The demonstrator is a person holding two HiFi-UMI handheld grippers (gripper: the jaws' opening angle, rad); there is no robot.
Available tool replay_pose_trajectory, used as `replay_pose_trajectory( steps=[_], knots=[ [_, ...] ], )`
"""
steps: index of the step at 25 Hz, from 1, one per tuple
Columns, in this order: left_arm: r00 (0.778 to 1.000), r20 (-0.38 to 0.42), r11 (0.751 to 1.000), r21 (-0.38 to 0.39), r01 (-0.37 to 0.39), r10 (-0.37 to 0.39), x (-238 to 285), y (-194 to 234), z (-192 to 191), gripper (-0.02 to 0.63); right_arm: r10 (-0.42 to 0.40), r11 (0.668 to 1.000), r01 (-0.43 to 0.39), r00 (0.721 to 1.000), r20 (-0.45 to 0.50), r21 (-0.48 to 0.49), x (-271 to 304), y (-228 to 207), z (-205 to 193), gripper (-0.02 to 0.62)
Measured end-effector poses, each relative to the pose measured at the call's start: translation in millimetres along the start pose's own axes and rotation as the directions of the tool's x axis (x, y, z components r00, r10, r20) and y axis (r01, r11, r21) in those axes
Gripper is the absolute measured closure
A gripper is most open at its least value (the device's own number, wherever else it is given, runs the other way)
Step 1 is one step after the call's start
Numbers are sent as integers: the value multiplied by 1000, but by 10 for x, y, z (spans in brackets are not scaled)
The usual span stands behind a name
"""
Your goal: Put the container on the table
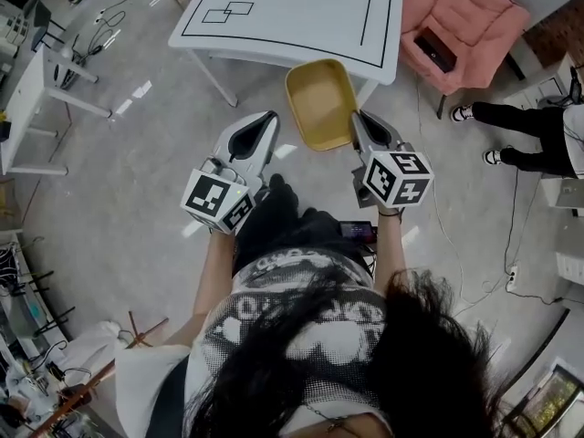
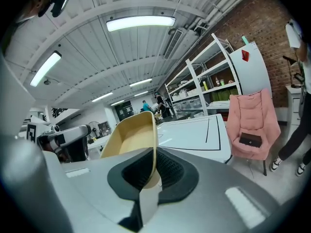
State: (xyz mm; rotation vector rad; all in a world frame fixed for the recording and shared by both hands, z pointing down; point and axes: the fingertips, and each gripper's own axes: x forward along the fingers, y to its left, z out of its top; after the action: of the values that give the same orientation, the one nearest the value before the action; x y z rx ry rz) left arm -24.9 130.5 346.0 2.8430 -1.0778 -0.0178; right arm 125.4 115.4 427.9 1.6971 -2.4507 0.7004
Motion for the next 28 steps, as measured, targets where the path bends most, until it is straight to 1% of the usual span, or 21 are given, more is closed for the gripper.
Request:
replay_pose_trajectory(
  steps=[6, 12, 18, 23, 28],
  knots=[
    [1000, -13, 1000, -3, 1, -1, 244, 194, -39, 606, -1, 1000, 1, 1000, -7, 16, 244, -159, 41, 574],
    [1000, -15, 1000, -8, 27, -27, 626, 638, -26, 606, -22, 1000, 22, 999, -23, 15, 743, -315, 201, 574],
    [997, -4, 997, 3, 72, -72, 1009, 1370, 115, 606, -43, 999, 44, 998, -36, 14, 1516, -286, 497, 574],
    [994, 5, 993, -13, 113, -113, 1277, 2100, 234, 606, -78, 997, 78, 996, -52, 17, 2205, -201, 741, 574],
    [987, -24, 988, 2, 157, -157, 1508, 2723, 265, 606, -117, 993, 118, 991, -69, 21, 2842, -133, 915, 574]
  ],
)
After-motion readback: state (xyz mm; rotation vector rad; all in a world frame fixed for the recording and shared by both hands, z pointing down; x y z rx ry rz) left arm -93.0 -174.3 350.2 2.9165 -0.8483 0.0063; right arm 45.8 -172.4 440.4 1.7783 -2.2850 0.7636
